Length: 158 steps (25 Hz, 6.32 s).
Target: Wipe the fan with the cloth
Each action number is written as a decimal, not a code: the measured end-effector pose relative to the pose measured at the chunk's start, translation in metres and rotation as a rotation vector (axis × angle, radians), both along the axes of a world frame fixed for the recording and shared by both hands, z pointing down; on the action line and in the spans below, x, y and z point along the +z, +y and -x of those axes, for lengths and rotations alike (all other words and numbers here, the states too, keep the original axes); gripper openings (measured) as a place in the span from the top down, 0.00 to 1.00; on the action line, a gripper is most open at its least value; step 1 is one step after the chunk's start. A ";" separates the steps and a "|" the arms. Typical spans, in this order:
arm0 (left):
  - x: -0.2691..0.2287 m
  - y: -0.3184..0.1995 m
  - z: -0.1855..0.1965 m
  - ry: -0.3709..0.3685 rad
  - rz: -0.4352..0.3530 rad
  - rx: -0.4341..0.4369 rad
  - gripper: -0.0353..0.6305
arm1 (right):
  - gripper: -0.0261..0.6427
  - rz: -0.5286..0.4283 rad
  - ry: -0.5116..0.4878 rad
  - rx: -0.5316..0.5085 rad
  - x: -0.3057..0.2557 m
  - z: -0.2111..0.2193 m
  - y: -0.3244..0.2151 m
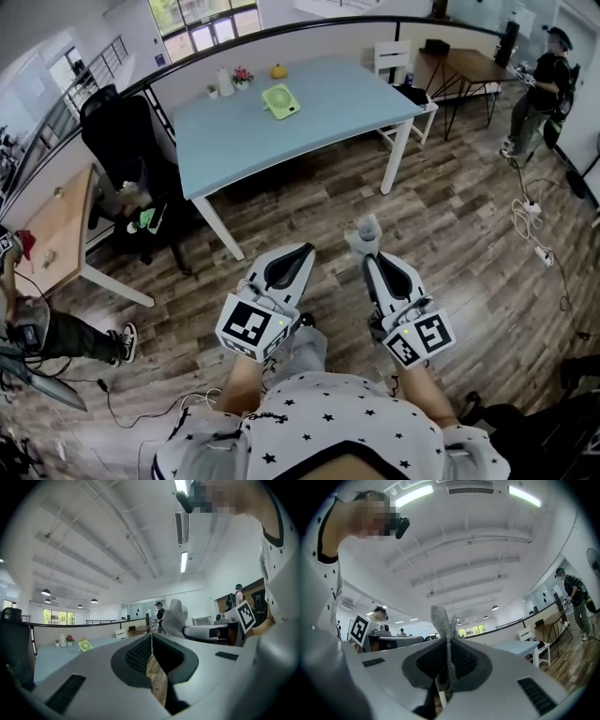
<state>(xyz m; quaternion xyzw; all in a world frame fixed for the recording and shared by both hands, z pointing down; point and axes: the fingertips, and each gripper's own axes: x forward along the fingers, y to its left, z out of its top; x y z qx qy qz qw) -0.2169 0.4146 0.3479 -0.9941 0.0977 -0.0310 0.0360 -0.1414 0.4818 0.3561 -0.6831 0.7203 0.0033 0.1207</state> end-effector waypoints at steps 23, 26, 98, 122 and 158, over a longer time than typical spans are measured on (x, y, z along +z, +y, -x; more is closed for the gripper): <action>0.022 -0.177 -0.042 -0.014 0.050 -0.055 0.90 | 0.93 0.046 -0.013 -0.064 0.014 -0.047 -0.182; 0.024 -0.198 -0.043 -0.017 0.045 -0.059 0.90 | 0.93 0.046 -0.014 -0.069 0.015 -0.049 -0.204; 0.038 -0.489 -0.234 -0.101 0.081 -0.648 0.90 | 0.93 0.060 -0.049 -0.549 0.025 -0.296 -0.566; 0.063 -0.647 -0.209 -0.077 0.128 -0.697 0.90 | 0.93 0.233 0.023 -0.602 0.086 -0.258 -0.724; 0.108 -0.746 -0.140 -0.049 0.250 -0.778 0.90 | 0.92 0.631 0.194 -0.578 0.222 -0.220 -0.833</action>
